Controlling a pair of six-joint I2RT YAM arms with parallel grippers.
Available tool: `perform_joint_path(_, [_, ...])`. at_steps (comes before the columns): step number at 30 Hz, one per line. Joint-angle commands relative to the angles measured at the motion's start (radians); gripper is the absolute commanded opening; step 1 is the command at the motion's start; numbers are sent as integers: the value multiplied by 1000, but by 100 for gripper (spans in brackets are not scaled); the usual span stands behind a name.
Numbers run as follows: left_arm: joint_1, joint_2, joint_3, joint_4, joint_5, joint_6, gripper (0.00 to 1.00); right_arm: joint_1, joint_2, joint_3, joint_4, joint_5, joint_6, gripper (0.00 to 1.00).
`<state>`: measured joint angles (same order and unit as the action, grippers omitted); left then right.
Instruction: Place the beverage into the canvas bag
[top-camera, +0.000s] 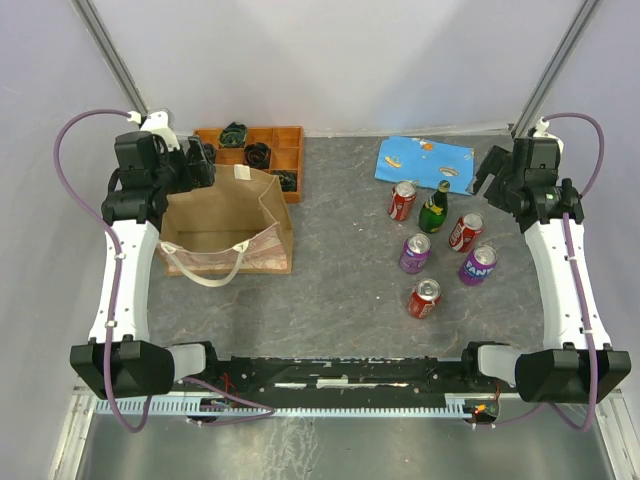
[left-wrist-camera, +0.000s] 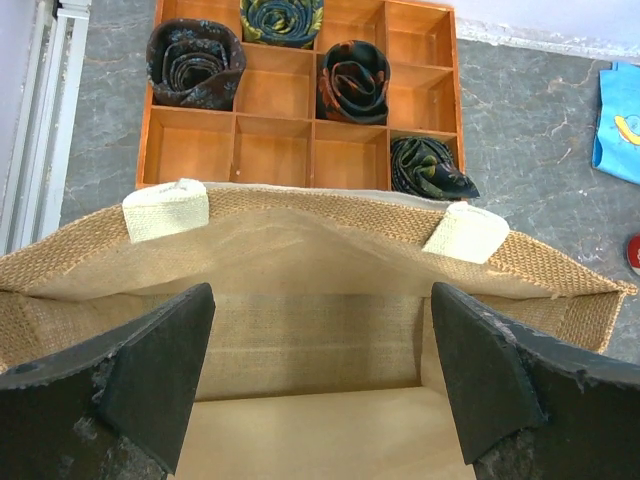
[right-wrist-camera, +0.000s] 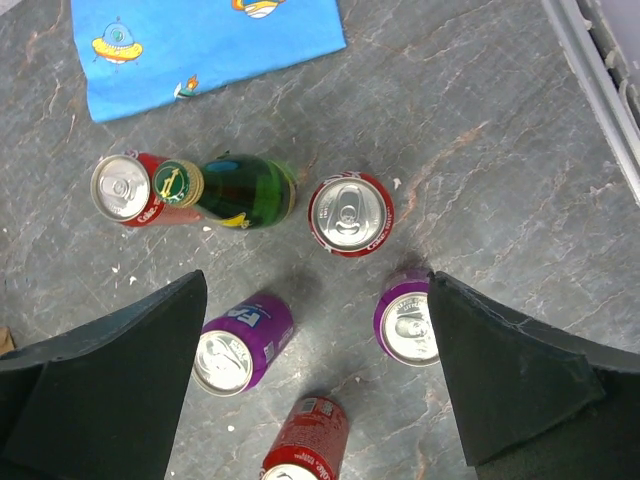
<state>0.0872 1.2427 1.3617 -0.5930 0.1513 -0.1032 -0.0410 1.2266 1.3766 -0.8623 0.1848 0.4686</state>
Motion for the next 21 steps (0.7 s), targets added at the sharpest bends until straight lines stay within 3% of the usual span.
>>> perform_joint_path(1, [-2,-29,14,45,-21,22,95,3,-20,0,40,75,35,99])
perform_joint_path(10, [-2,-35,98,-3,-38,-40,95,3,-22,-5,26,48,-38,99])
perform_joint_path(14, [32,-86,153,-182,-31,-268,97,2,-23,11,17,27,-66,99])
perform_joint_path(21, [57,-334,-27,-364,65,-673,87,3,-22,9,-31,5,-71,99])
